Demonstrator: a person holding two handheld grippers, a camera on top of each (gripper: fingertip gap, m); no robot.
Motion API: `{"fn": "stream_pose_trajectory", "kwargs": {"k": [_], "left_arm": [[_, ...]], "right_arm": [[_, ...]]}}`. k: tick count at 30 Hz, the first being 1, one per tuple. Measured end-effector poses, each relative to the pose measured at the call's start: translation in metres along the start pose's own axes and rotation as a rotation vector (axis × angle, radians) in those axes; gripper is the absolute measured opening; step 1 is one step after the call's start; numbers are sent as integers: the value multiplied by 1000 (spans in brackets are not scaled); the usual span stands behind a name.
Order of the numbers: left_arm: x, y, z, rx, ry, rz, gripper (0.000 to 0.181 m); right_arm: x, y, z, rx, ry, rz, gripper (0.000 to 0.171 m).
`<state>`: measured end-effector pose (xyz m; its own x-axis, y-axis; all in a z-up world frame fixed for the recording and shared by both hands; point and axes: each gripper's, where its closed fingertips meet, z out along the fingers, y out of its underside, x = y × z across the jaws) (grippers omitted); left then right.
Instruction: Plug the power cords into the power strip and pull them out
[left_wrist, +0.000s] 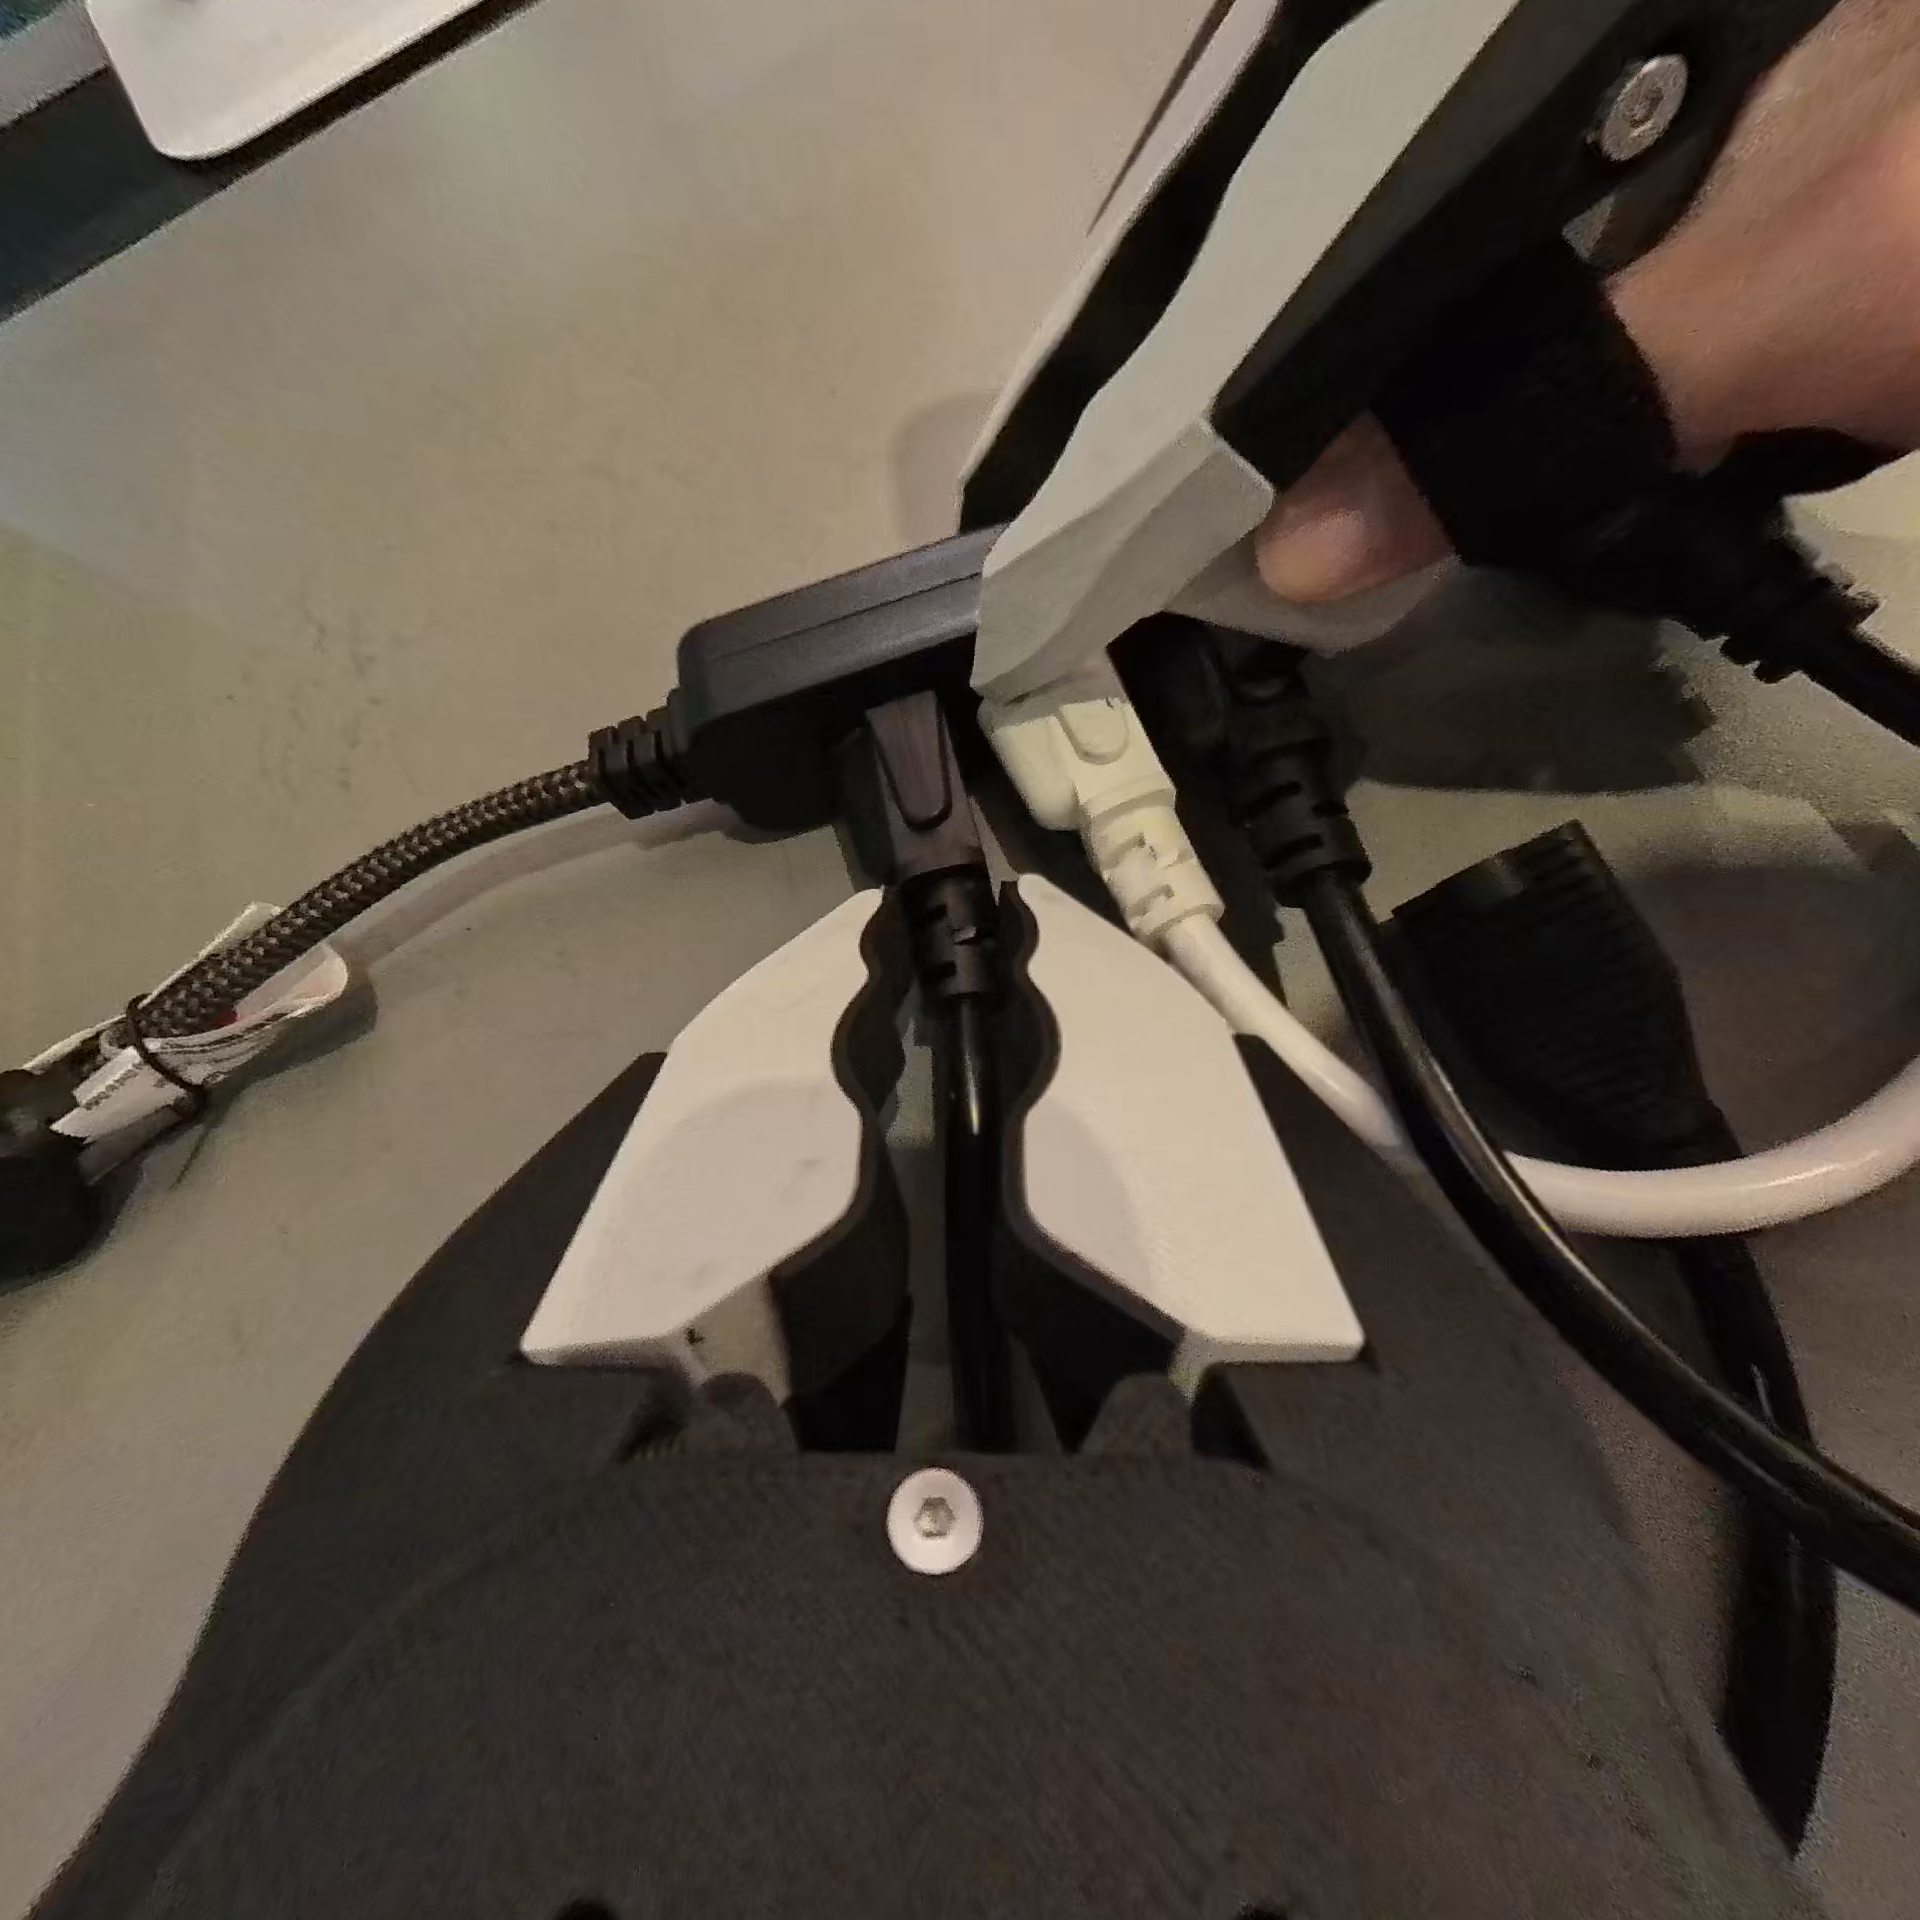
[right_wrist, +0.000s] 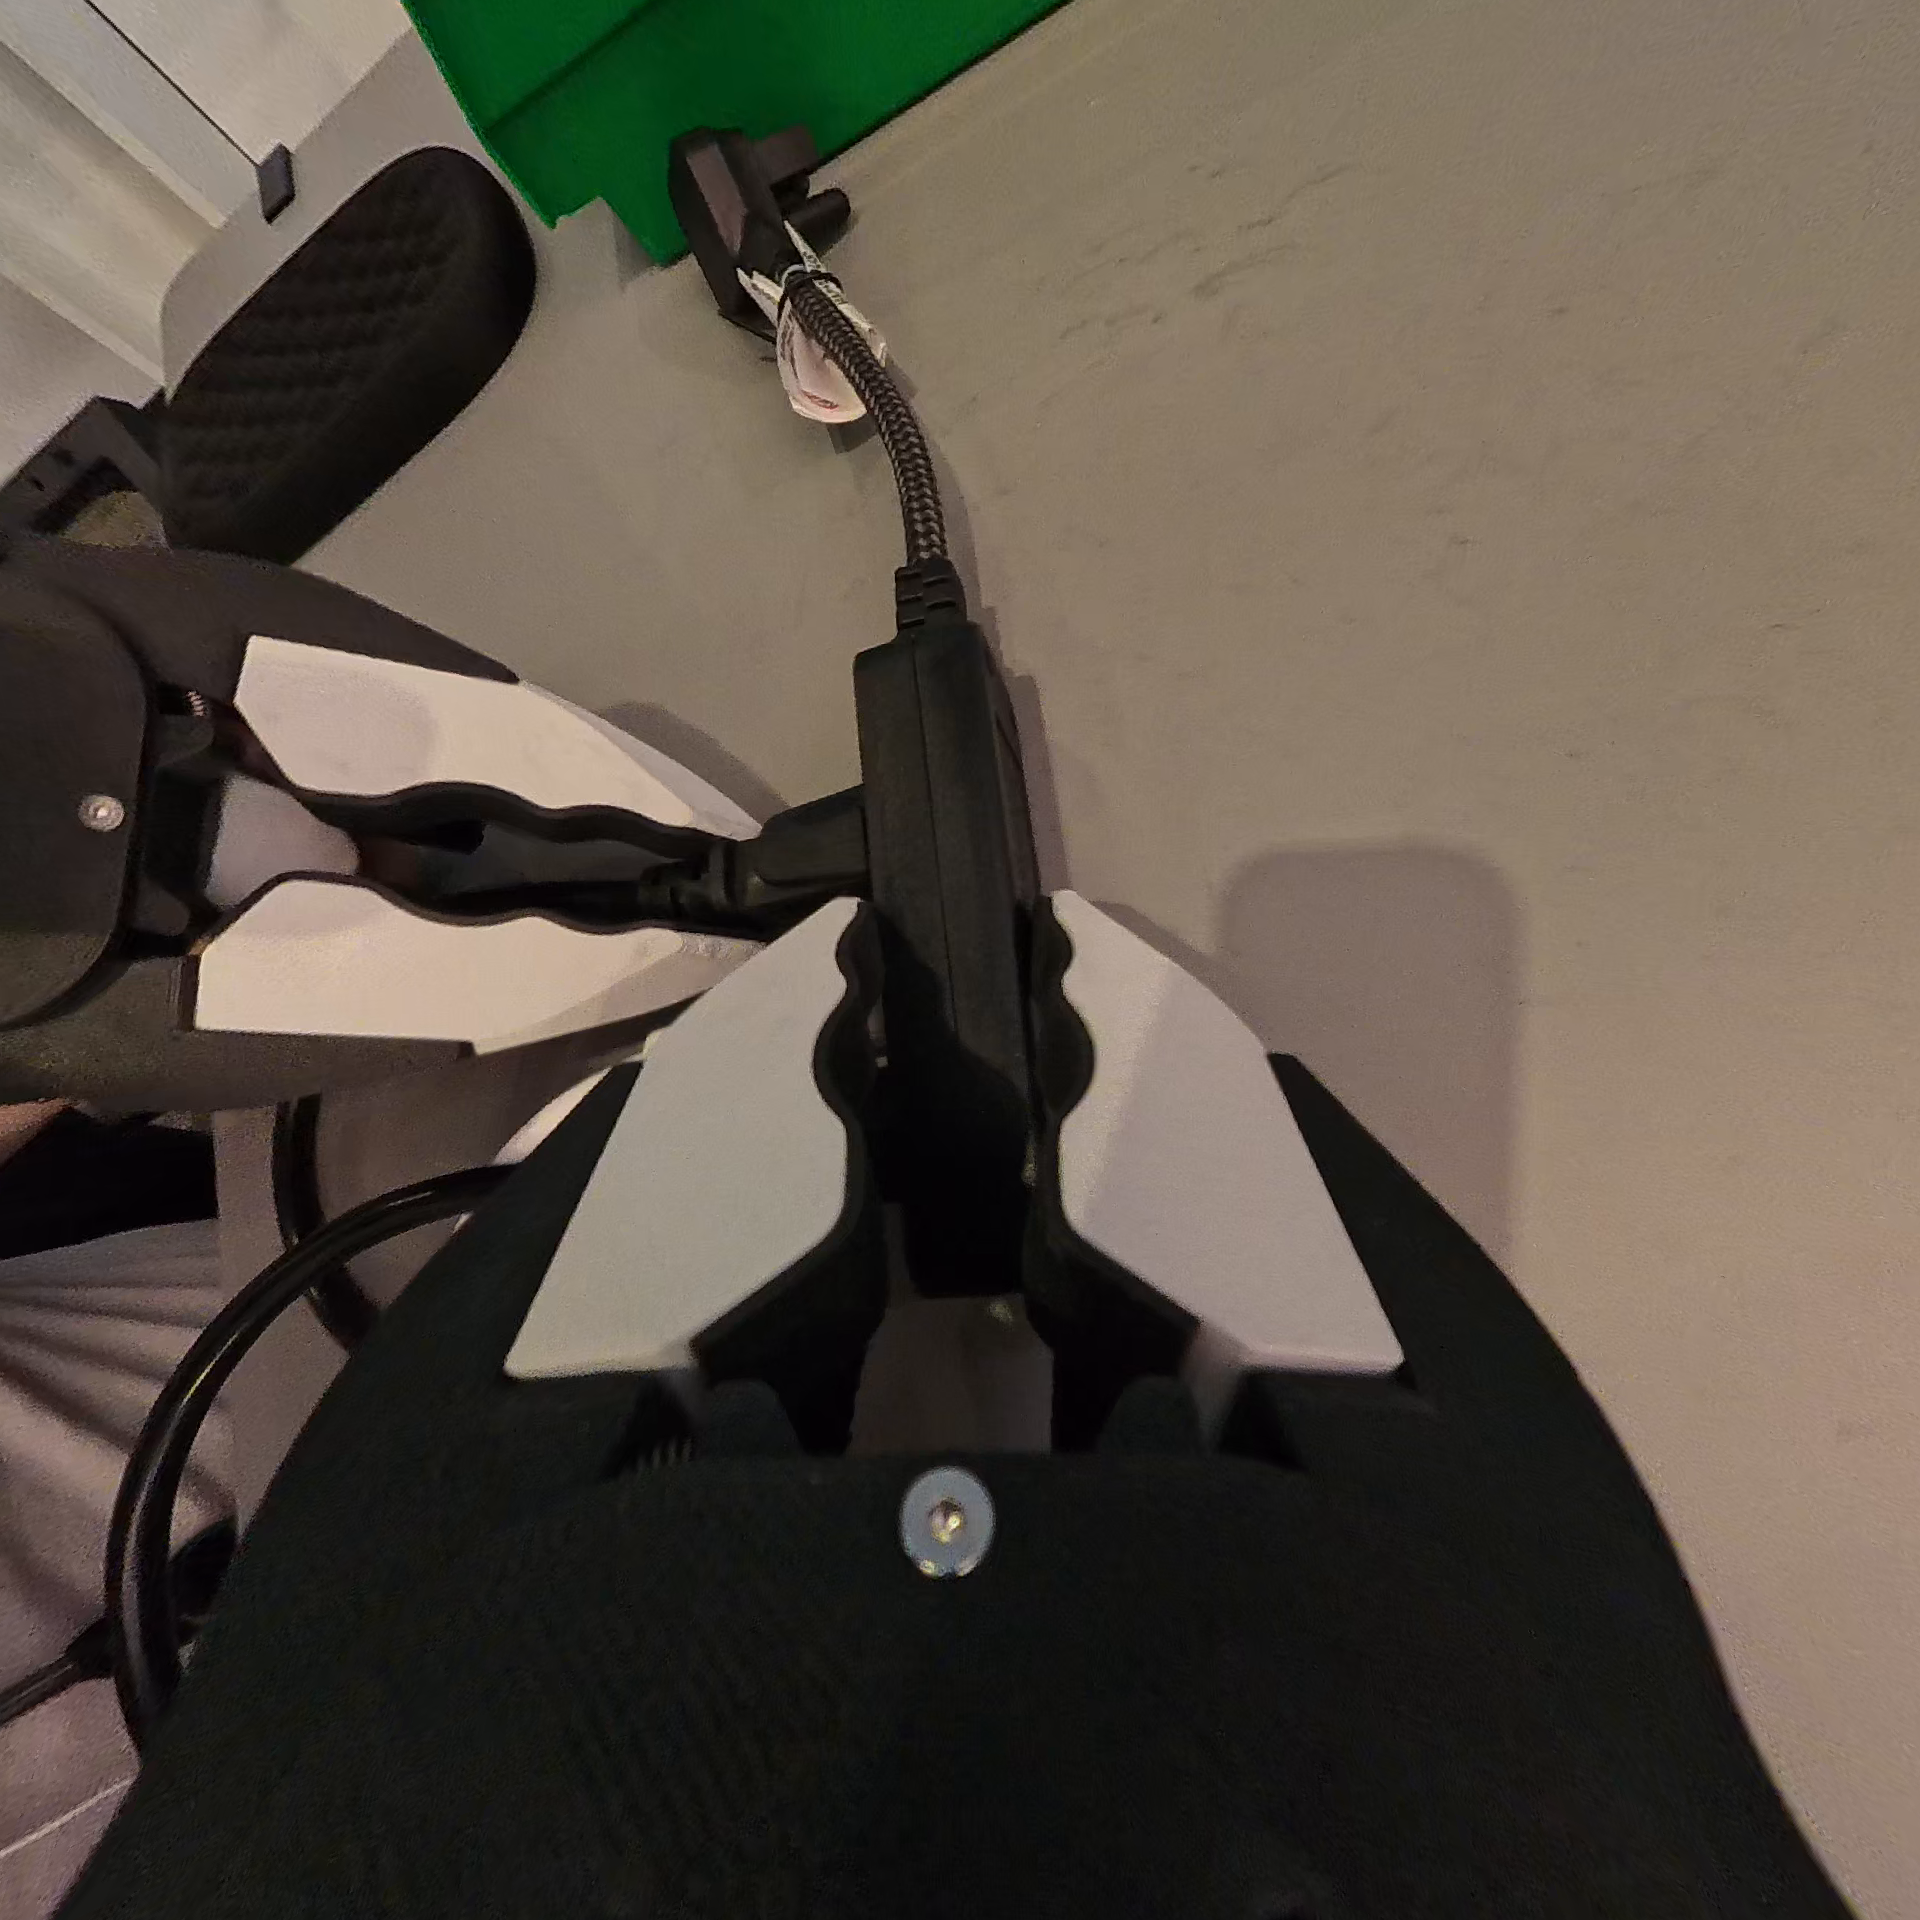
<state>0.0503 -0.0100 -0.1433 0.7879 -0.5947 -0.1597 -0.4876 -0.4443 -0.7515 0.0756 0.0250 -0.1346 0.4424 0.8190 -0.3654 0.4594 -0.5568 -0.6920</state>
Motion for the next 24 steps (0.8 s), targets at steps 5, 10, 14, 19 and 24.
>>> {"fn": "stream_pose_trajectory", "kwargs": {"k": [5,10,14,19,24], "left_arm": [[0,1,-2,10,23,26,17],[2,4,0,2,-17,42,16],[2,4,0,15,-2,17,16],[1,4,1,13,-23,38,15],[1,3,1,18,-13,19,15]], "right_arm": [[-2,1,1,-9,-32,15,32],[-4,0,0,-4,58,-126,29],[-6,-4,-3,32,74,-158,32],[-5,-9,-4,48,216,-322,30],[-5,-12,-4,15,305,-400,26]]}}
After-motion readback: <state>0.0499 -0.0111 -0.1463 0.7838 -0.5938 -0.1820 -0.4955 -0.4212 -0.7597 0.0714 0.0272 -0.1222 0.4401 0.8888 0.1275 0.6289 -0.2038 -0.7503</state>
